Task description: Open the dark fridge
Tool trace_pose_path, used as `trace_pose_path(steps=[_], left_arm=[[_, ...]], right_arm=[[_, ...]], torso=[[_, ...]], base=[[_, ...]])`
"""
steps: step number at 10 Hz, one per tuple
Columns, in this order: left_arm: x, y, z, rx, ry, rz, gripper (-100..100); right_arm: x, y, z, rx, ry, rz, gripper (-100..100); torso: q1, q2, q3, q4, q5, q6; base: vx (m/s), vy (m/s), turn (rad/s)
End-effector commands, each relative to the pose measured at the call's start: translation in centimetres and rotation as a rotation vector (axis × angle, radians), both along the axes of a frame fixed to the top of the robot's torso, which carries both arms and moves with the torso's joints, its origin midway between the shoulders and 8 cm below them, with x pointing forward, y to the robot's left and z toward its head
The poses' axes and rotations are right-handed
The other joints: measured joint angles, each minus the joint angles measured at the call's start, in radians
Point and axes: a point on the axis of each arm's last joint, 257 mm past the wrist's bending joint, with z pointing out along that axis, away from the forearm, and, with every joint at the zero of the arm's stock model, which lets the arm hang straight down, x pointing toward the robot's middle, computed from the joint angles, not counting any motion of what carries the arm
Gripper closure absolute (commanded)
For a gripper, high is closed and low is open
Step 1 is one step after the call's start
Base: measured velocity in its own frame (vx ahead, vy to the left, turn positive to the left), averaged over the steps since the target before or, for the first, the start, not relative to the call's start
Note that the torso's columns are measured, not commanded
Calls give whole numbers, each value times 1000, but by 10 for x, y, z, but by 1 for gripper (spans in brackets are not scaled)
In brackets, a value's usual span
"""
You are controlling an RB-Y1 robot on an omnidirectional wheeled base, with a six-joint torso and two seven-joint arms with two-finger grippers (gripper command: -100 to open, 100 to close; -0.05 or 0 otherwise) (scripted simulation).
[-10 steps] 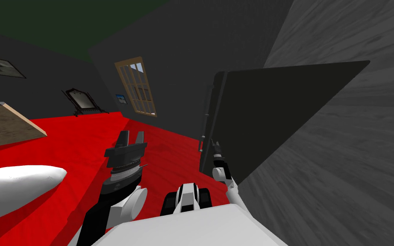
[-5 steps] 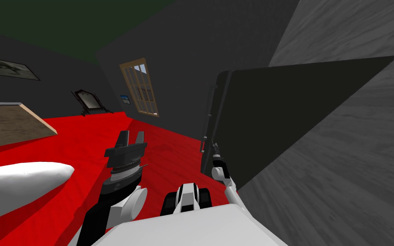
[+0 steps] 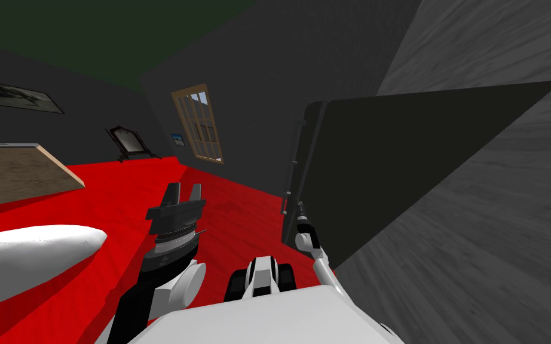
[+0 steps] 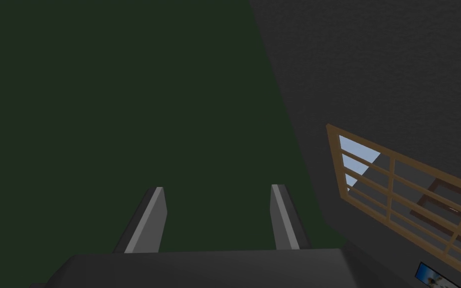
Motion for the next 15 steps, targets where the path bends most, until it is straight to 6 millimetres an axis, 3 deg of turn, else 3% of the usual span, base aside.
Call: trace_pose_path(steps=[1,2,4,7,12,15], left_arm=[[0,0,0,0,0,0,0],[0,0,0,0,0,0,0],[0,0,0,0,0,0,0],[0,0,0,0,0,0,0],[0,0,0,0,0,0,0],[0,0,0,0,0,0,0]], right_arm=[[1,1,-7,67,8,14,-100],[5,-2,-20,118,27,18,-100],[5,-2,-20,148,22,25,-100],[11,-9,-43,260,52,30,-100],[14,-13,-53,362,56,39,-100],[17,-22,-70,459,75,34,-100]], torso=[[0,-2,-2,0,0,1],[0,0,-1,1,1,2],[-1,-5,-3,-2,-1,0],[-4,-4,-3,-2,-1,3],[-2,1,0,0,1,4],[1,5,2,3,2,3]], base=[[7,16,7],[17,23,39],[11,22,28],[24,27,58],[17,16,22],[20,16,45]])
